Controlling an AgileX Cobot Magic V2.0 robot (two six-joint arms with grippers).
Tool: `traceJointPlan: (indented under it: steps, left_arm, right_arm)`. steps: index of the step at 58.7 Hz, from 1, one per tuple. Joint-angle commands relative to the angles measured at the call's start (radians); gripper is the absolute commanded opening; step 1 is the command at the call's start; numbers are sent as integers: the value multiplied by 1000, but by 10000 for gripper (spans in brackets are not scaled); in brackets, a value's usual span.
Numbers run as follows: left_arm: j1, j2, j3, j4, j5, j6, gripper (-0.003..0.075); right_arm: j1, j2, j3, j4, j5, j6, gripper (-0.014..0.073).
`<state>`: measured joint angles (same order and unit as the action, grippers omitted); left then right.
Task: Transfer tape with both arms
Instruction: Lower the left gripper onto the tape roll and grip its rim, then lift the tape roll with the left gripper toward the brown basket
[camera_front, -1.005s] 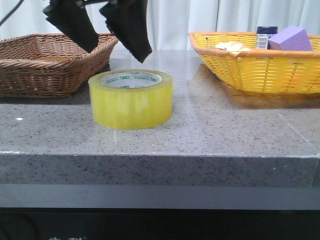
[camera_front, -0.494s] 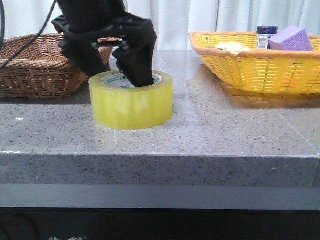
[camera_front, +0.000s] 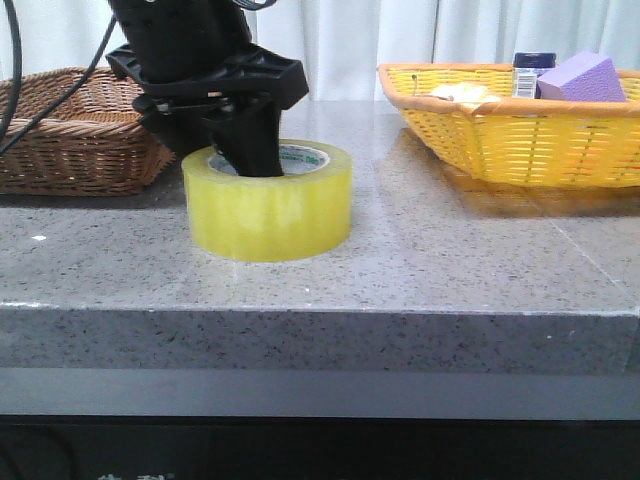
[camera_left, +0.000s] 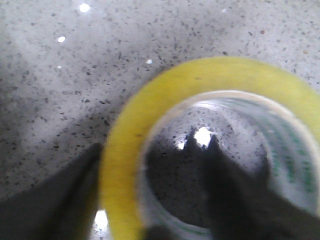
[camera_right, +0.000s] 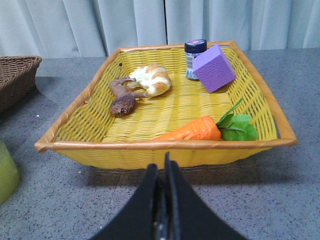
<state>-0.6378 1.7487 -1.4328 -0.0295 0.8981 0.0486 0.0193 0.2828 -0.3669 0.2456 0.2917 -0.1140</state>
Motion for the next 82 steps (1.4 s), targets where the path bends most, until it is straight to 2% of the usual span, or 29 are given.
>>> traceJointPlan:
  steps: [1, 8, 12, 27, 37, 47, 58, 65, 72, 82]
  left_arm:
    - [-1, -46, -35, -12, -30, -3, 202]
    - [-1, -46, -40, -12, -30, -3, 103]
    - [-1, -46, -51, -12, -19, -3, 77]
    - [-1, -48, -203, -12, 102, -3, 71]
    - [-1, -71, -324, -9, 125, -5, 71]
    - [14, -83, -416, 58, 153, -13, 71]
    - [134, -83, -434, 74, 168, -13, 71]
    - [245, -83, -434, 74, 175, -13, 71]
    - [362, -80, -434, 39, 175, -13, 71]
    - [479, -45, -432, 3, 175, -13, 71]
  right_arm:
    - [-6, 6, -25, 1, -77, -4, -38]
    - [-6, 6, -25, 1, -78, -4, -38]
    - [-6, 6, -25, 1, -78, -4, -38]
    - [-6, 6, -25, 1, -77, -4, -38]
    - [-6, 6, -25, 1, -81, -4, -38]
    - [-6, 6, -25, 1, -81, -4, -38]
    - [-6, 6, -25, 1, -81, -4, -38]
    - [-6, 6, -25, 1, -81, -4, -38]
    - [-6, 6, -25, 1, -81, -4, -38]
    - [-6, 6, -25, 1, -81, -4, -38]
